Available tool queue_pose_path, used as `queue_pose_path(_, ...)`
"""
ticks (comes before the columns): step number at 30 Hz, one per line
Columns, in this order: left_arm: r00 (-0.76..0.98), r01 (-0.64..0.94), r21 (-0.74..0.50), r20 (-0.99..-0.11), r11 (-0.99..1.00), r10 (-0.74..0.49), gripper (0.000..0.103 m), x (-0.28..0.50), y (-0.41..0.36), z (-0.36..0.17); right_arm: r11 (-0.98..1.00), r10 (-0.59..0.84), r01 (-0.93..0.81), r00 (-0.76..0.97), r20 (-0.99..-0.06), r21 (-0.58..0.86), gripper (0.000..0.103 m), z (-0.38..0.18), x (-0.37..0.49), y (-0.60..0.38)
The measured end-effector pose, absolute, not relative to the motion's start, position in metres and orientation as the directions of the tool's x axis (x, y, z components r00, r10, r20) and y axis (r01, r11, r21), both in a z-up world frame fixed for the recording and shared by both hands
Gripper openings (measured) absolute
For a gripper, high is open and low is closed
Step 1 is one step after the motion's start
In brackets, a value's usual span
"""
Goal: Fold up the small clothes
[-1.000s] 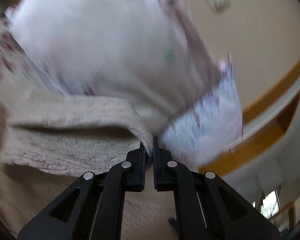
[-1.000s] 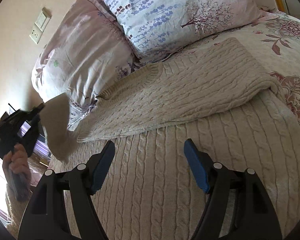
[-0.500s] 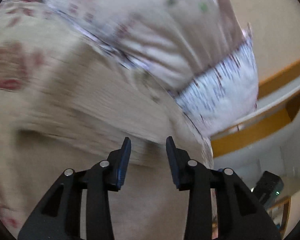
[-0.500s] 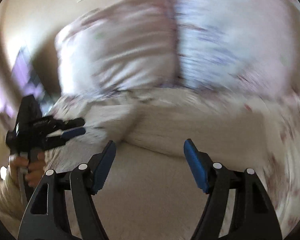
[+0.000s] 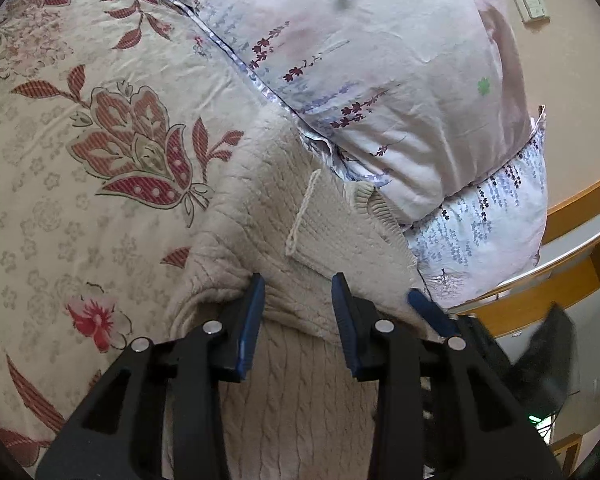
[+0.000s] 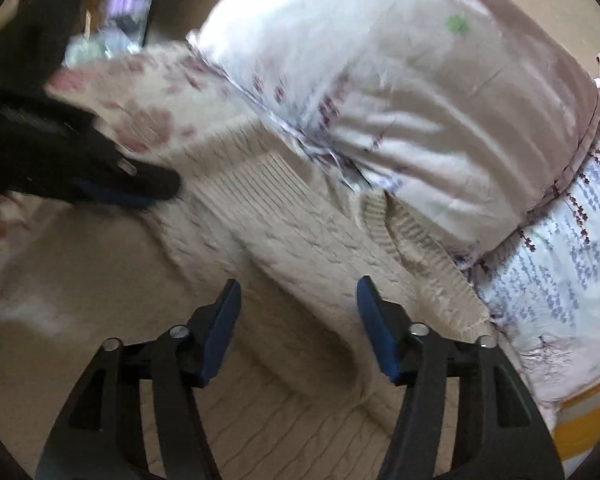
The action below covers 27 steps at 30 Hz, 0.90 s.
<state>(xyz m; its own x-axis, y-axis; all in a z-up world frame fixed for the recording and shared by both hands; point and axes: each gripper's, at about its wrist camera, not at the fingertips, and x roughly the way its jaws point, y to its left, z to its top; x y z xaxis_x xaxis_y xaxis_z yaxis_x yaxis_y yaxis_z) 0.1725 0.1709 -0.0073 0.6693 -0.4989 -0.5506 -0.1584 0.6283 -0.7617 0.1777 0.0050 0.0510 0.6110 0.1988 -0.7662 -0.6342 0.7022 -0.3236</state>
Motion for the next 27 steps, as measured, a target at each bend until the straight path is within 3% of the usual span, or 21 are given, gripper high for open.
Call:
queue_pose_path(3, 0.669, -0.155, -0.768, -0.544, 0.621, -0.506, 0.035, 0.175, 0.170, -0.008, 0.778, 0.221, -0.592, 0.569, -0.792, -0.209, 0.008, 0.048, 0.191, -0.014)
queue_pose_path(6, 0.668, -0.152, -0.766, -0.545, 0.624, -0.507, 0.036, 0.172, 0.172, -0.009, 0.875, 0.271, -0.481, 0.593, -0.758, -0.063, 0.008, 0.065, 0.200, -0.048)
queue_pose_path(11, 0.666, -0.135, -0.769, -0.537, 0.624, -0.518, 0.041, 0.171, 0.171, -0.007, 0.929, 0.352, -0.151, 0.644, -0.680, 0.338, 0.008, 0.083, 0.200, -0.160)
queue_pose_path(13, 0.658, -0.119, -0.769, -0.535, 0.628, -0.530, 0.044, 0.172, 0.168, -0.006, 0.877, 0.405, -0.036, 0.591, -0.698, 0.479, 0.008, 0.063, 0.195, -0.198)
queue_pose_path(17, 0.653, -0.095, -0.755, -0.539, 0.649, -0.532, 0.054, 0.173, 0.163, -0.001, 0.824, 0.475, 0.068, 0.458, -0.752, 0.562, 0.017, 0.021, 0.185, -0.228)
queue_pose_path(20, 0.648, -0.094, -0.769, -0.530, 0.633, -0.547, 0.057, 0.172, 0.164, -0.001, 0.765, 0.503, 0.126, 0.495, -0.709, 0.631, 0.051, 0.024, 0.181, -0.254)
queue_pose_path(25, 0.647, -0.092, -0.769, -0.529, 0.632, -0.550, 0.057, 0.171, 0.164, -0.002, 0.743, 0.468, 0.183, 0.546, -0.695, 0.644, 0.050, 0.025, 0.184, -0.281)
queue_pose_path(27, 0.646, -0.091, -0.764, -0.533, 0.638, -0.546, 0.057, 0.172, 0.163, -0.001, 0.723, 0.473, 0.202, 0.552, -0.687, 0.660, 0.044, 0.022, 0.187, -0.289)
